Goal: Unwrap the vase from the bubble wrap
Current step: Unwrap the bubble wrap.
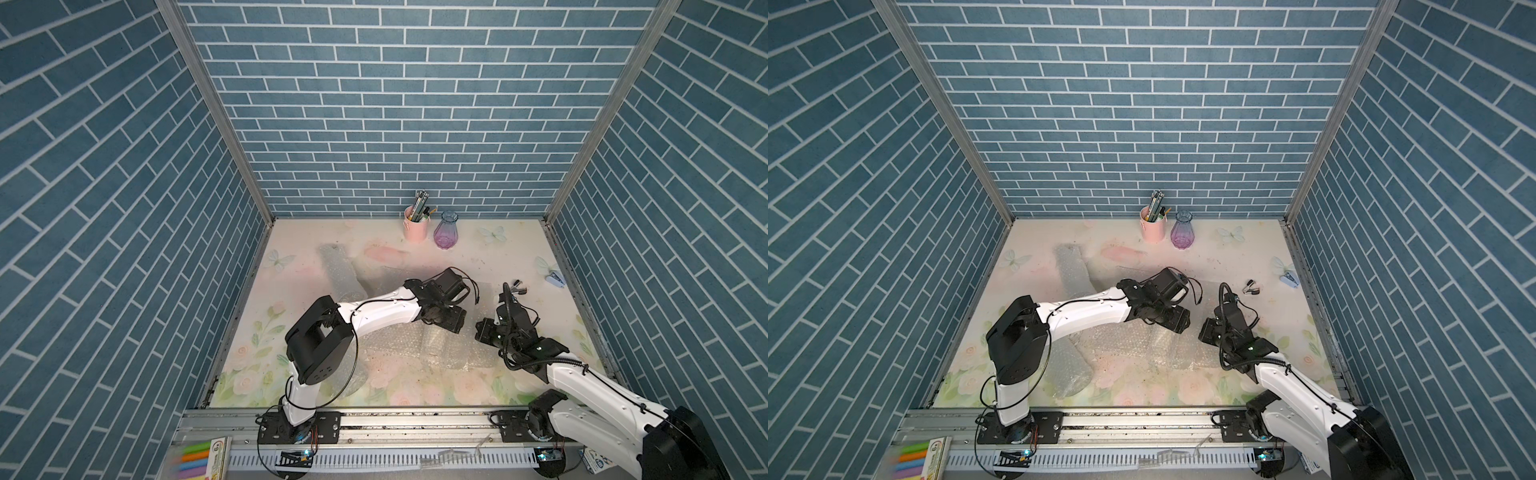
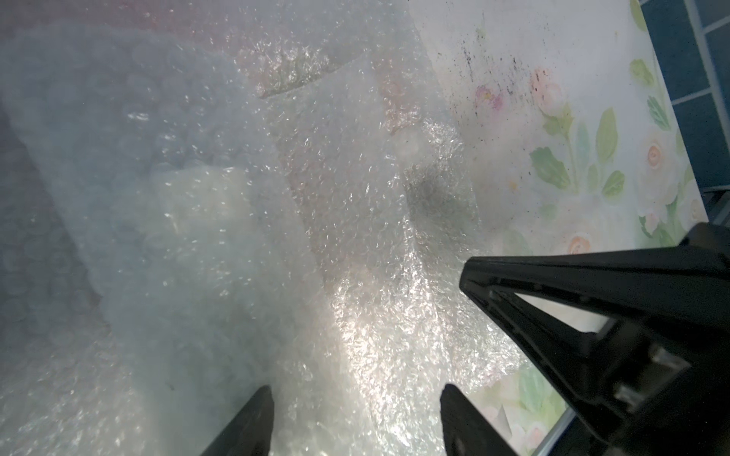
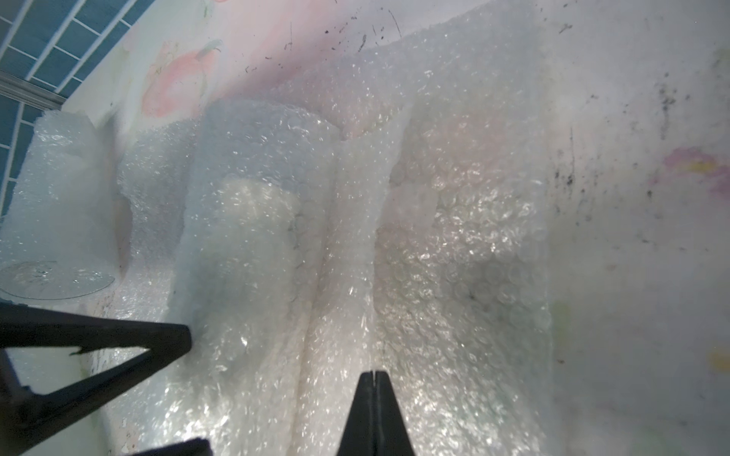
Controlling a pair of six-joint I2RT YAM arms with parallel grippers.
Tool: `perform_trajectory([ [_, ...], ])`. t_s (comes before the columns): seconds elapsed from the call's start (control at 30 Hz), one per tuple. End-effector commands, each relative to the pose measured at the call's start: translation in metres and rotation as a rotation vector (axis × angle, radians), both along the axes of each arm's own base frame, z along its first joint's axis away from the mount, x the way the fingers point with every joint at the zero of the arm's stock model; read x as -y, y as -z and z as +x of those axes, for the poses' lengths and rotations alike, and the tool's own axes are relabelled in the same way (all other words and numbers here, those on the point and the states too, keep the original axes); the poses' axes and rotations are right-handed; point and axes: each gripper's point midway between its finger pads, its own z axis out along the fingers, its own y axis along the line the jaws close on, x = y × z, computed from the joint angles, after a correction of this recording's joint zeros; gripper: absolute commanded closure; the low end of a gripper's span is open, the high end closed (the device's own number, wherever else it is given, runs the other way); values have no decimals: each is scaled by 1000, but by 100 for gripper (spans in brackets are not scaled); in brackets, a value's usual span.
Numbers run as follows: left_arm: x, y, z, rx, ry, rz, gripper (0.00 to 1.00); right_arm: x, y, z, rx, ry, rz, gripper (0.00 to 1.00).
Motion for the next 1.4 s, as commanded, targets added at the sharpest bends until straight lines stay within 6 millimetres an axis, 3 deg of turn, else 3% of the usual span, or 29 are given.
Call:
perform_trajectory([
  [0.0,-34,5,10,31,-44,95,32,4,-7,1,0,4,-25,100],
  [0.2,-88,17,29,56,-119,205,33,1,-17,6,16,-13,-35,100],
  [0.4,-149,17,54,62,-263,246,33,1,-18,6,14,-20,-41,100],
  [0.53,-173,8,62,71,-329,239,33,1,-18,6,13,-21,-43,100],
  [0.7,-160,-13,62,80,-325,147,33,0,-19,8,17,-15,-41,100],
  [0.9,-109,-55,46,139,-212,-16,33,4,-17,8,15,0,-54,100],
  [0.97,-90,-61,36,147,-162,-46,33,6,-16,7,15,8,-56,100],
  [1.07,-70,-59,27,139,-105,-45,33,7,-16,8,18,19,-50,100],
  [1.17,-63,-44,26,111,-90,-11,32,7,-17,8,18,19,-48,100],
  [1.37,-80,-19,33,82,-122,63,33,8,-20,6,24,16,-55,100],
])
